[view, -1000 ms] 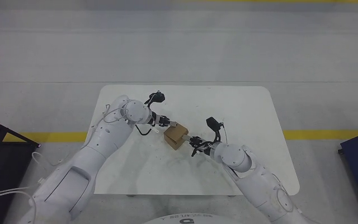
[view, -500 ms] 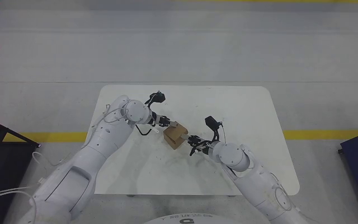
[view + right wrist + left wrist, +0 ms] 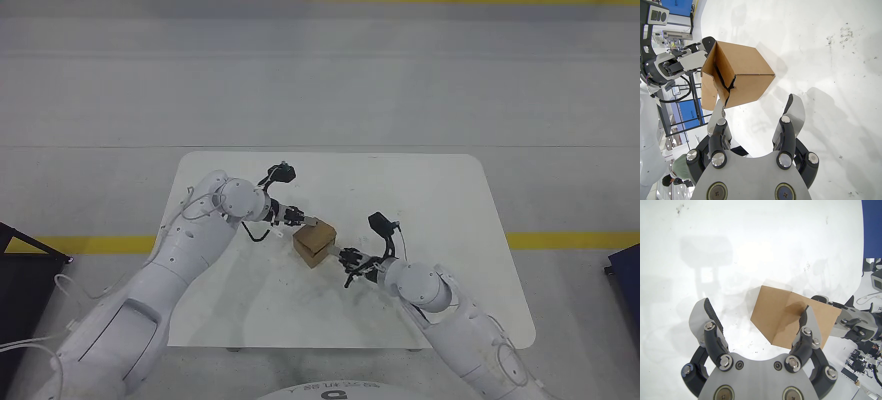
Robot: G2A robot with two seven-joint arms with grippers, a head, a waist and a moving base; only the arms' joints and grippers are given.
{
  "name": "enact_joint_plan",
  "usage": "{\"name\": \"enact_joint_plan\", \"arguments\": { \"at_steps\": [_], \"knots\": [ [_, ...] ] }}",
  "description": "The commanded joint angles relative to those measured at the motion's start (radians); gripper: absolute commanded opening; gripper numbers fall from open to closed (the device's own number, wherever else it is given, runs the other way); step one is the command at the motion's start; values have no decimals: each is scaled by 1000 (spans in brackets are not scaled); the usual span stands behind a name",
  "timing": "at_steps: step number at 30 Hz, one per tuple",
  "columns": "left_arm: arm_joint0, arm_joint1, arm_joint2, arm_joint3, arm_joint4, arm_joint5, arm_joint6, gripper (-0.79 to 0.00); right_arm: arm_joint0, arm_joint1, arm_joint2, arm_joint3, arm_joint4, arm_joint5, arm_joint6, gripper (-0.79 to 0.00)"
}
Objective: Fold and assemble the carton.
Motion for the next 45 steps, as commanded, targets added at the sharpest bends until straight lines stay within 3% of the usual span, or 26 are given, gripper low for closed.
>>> {"name": "enact_joint_plan", "arguments": {
  "at_steps": [1,10,34,45],
  "knots": [
    [3,1,0,-6,4,4,0,0,3,0,1,0,3,7,2,-231],
    [7,3,-2,-12,9,9,-1,0,-19,3,20,-8,28,-72,-12,-219],
    [10,2,6,-13,21,15,-1,0,90,-14,-48,56,34,51,6,-209],
    [9,1,4,-12,16,14,0,0,80,-13,-48,51,26,42,0,-191]
  ]
}}
